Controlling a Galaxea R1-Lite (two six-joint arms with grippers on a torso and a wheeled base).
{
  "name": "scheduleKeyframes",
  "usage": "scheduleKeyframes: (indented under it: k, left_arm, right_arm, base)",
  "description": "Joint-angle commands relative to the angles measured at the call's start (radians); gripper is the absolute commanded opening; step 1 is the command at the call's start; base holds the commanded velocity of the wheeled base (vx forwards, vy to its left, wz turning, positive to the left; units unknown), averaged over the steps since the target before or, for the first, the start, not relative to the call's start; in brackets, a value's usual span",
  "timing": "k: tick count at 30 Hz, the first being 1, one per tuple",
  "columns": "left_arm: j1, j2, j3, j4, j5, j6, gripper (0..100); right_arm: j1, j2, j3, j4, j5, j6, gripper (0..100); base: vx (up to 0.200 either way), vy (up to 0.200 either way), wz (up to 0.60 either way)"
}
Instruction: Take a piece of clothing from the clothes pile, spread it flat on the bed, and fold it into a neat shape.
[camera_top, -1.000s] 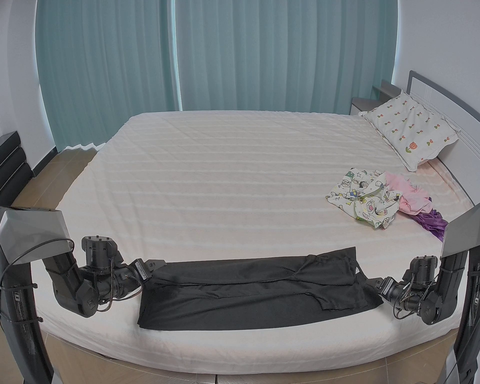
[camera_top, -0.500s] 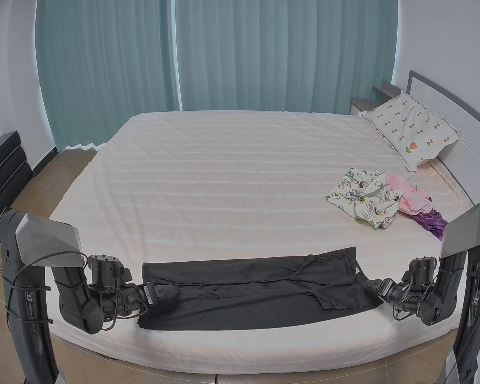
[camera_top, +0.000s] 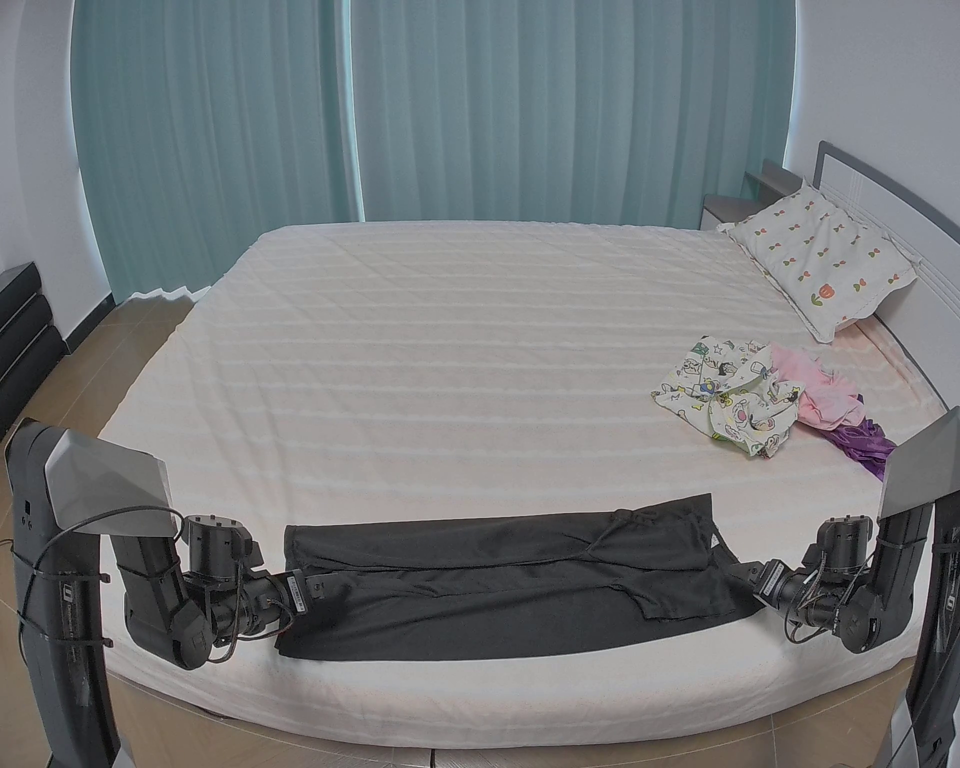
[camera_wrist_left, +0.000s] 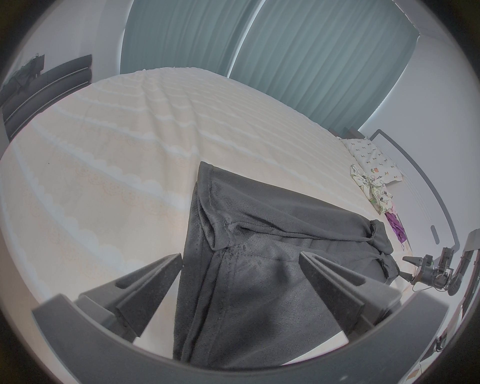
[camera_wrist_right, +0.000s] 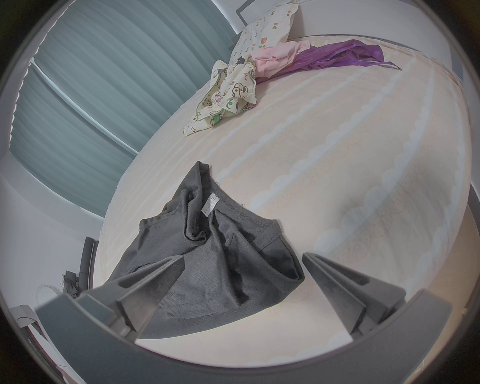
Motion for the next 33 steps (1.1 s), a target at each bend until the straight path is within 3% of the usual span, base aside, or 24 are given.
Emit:
scheduleKeyframes:
  k: [1,6,7,20,25,33]
  left_arm:
    - [-0.006,0.011,-0.001,-0.003,-0.001,0.000,100]
    - [-0.016,0.050,0.000,-0.037,0.003,0.001,100]
    - [-0.016,0.054,0.000,-0.046,0.003,0.001,0]
    - [0.019,0.047,0.018,-0.063,0.065,0.000,0]
    - [0.031,0.048,0.020,-0.063,0.121,-0.005,0]
    - [0.039,0.021,0.032,-0.065,0.118,-0.012,0]
  right_arm:
    - [0.000,0.002,0.000,-0.001,0.000,-0.001,100]
    - [0.000,0.002,0.000,-0.001,0.000,-0.001,100]
    - [0.001,0.002,0.000,-0.001,0.000,-0.001,100]
    - [0.001,0.002,0.002,-0.001,0.000,-0.001,100]
    - [0.001,0.002,0.002,-0.001,0.000,-0.001,100]
    - [0.001,0.002,0.002,-0.001,0.000,-0.001,100]
  base:
    - [0.000,0.000,0.00]
    - [0.000,0.000,0.00]
    - [0.000,0.000,0.00]
    - [0.000,0.000,0.00]
    - [0.000,0.000,0.00]
    - [0.000,0.000,0.00]
